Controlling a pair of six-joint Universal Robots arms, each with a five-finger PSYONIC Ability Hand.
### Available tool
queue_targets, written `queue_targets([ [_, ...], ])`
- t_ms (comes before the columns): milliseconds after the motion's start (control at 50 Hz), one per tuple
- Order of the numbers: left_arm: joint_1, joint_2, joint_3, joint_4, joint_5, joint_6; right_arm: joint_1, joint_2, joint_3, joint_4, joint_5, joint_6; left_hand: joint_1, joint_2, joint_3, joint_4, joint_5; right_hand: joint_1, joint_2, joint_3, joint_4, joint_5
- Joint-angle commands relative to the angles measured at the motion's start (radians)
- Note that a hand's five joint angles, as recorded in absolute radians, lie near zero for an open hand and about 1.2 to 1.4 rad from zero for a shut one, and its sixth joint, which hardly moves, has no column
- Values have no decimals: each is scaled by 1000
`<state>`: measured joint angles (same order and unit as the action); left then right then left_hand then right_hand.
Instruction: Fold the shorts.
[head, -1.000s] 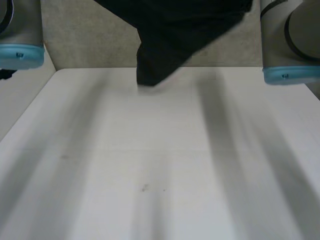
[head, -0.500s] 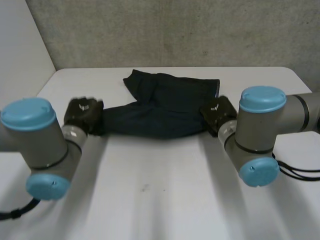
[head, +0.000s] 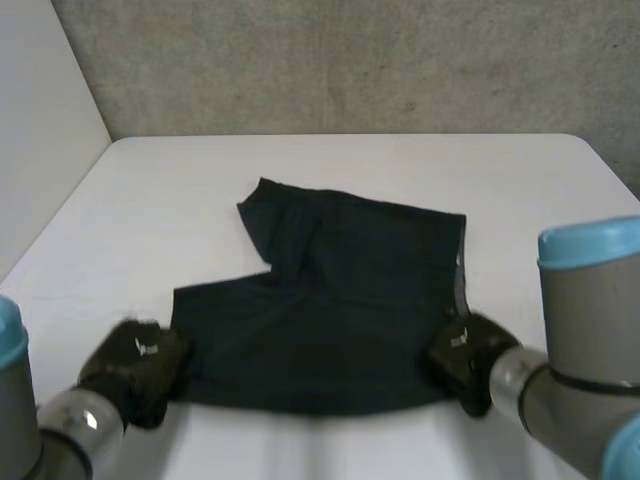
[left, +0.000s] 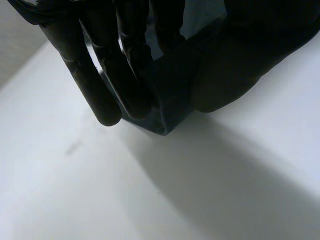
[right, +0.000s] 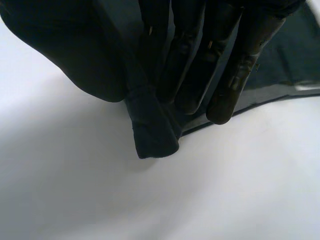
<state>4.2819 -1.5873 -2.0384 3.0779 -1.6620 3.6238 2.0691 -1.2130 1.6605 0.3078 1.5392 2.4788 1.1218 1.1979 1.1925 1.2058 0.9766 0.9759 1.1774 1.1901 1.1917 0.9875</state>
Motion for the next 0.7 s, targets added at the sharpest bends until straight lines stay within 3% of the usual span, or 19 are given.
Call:
queue_targets([
  [20,-66,56,-26,-90,1,-4,0,-88,137,34,-4,-106,-254,-330,-324,-338,-283,420,219,206,205,234],
  [40,-65,56,-4,-88,1,1,0,-88,139,28,-7,-106,-774,-850,-845,-858,-803,420,219,206,205,234],
  [80,-63,52,35,-88,1,3,-1,-89,143,10,-14,-106,-917,-993,-988,-1001,-946,420,219,206,205,234],
  [180,-54,23,171,-81,53,1,-3,-89,157,-58,-31,-100,-920,-996,-991,-1004,-949,420,219,206,205,234],
  [260,-36,-85,311,-64,204,1,-1,-89,177,-105,-39,-84,-899,-976,-970,-983,-929,420,219,206,205,234],
  [360,44,-262,504,-32,448,1,-1,-89,191,-144,-53,-51,-867,-943,-938,-951,-897,420,219,206,205,234],
  [440,50,-440,682,-13,562,3,-1,-89,196,-147,-82,-31,-855,-932,-926,-940,-885,420,219,206,205,234],
  [700,55,-905,1207,-10,608,55,-4,-86,211,-174,-99,-9,-712,-788,-782,-796,-741,420,219,206,205,234],
])
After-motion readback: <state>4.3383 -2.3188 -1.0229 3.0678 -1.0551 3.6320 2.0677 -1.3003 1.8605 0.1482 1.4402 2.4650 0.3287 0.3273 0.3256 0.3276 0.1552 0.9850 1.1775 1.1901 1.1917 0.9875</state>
